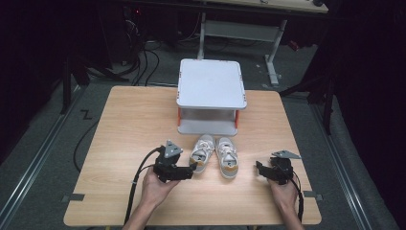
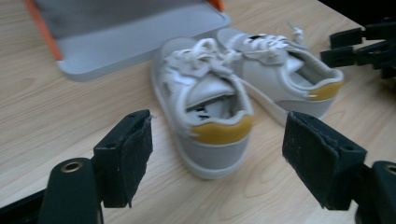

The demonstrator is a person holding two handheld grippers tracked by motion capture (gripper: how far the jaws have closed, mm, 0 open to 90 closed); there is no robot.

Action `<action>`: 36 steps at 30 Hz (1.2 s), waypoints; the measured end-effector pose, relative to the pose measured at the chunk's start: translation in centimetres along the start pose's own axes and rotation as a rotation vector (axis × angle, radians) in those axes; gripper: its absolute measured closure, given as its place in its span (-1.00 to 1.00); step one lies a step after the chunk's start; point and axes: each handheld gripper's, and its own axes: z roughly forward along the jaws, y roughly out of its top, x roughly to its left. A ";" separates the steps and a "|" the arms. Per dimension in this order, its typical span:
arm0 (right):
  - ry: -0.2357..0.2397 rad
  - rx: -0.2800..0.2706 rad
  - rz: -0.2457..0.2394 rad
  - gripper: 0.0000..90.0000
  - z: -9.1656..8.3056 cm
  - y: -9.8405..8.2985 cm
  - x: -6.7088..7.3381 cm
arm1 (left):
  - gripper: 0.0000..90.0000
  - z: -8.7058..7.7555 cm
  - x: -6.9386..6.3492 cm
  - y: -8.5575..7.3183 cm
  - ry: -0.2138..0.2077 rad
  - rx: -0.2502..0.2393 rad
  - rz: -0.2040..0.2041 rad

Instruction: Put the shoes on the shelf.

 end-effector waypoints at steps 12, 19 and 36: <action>-0.020 -0.023 -0.021 -0.25 0.1 -0.3 0.3 | -0.41 3.8 -3.2 2.1 -0.012 0.083 0.001; -0.020 -0.022 -0.020 -0.24 0.1 -0.3 0.3 | -0.38 5.3 -3.1 2.7 -0.002 0.149 -0.042; -0.017 -0.025 -0.025 -0.23 0.0 -0.4 0.4 | -0.35 7.9 -4.4 3.9 -0.026 0.220 -0.083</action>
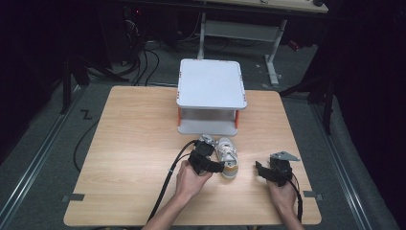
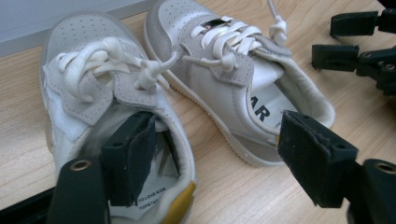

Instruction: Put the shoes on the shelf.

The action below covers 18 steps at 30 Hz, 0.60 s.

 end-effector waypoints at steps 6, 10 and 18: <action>-0.001 0.000 0.001 -0.23 0.0 0.0 0.0 | -0.31 0.4 -0.3 0.4 0.014 0.004 -0.030; -0.002 0.000 0.001 -0.23 0.0 0.0 0.0 | -0.22 0.9 -0.6 0.6 0.046 0.007 -0.041; -0.002 0.000 0.002 -0.23 0.0 0.0 0.0 | -0.20 1.8 -1.3 0.9 0.083 0.017 -0.049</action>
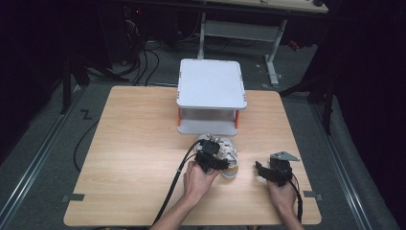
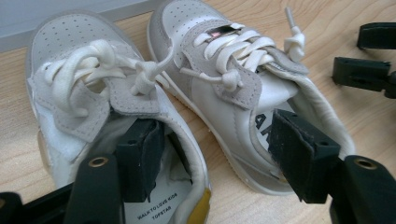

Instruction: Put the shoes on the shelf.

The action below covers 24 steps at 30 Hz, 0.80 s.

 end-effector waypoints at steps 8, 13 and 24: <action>0.000 0.000 0.000 -0.23 0.0 0.0 0.0 | 0.21 0.4 0.1 0.0 0.042 0.023 0.050; 0.000 0.000 0.001 -0.23 0.0 0.0 0.0 | 0.48 0.2 0.6 -0.1 0.045 0.033 0.080; 0.000 0.000 0.002 -0.23 0.0 0.0 0.0 | 0.67 -0.1 0.7 -0.2 0.048 0.028 0.111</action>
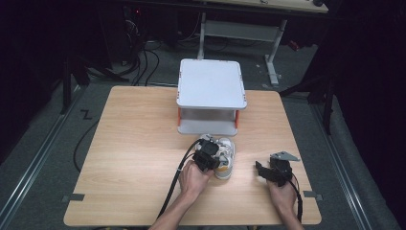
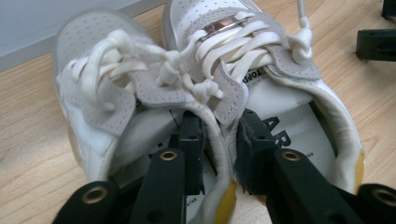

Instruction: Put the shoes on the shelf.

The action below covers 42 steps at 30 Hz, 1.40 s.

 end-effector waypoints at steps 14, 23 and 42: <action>-0.001 0.001 0.001 -0.24 0.0 0.0 0.0 | 0.77 -1.4 0.4 -0.5 -0.026 0.000 0.038; -0.001 0.001 0.001 -0.24 0.0 0.0 0.0 | 0.77 -2.6 1.5 -0.2 -0.036 -0.028 0.025; 0.000 0.002 0.005 -0.25 0.0 0.0 0.0 | 0.77 -3.4 4.1 3.4 0.011 -0.071 0.013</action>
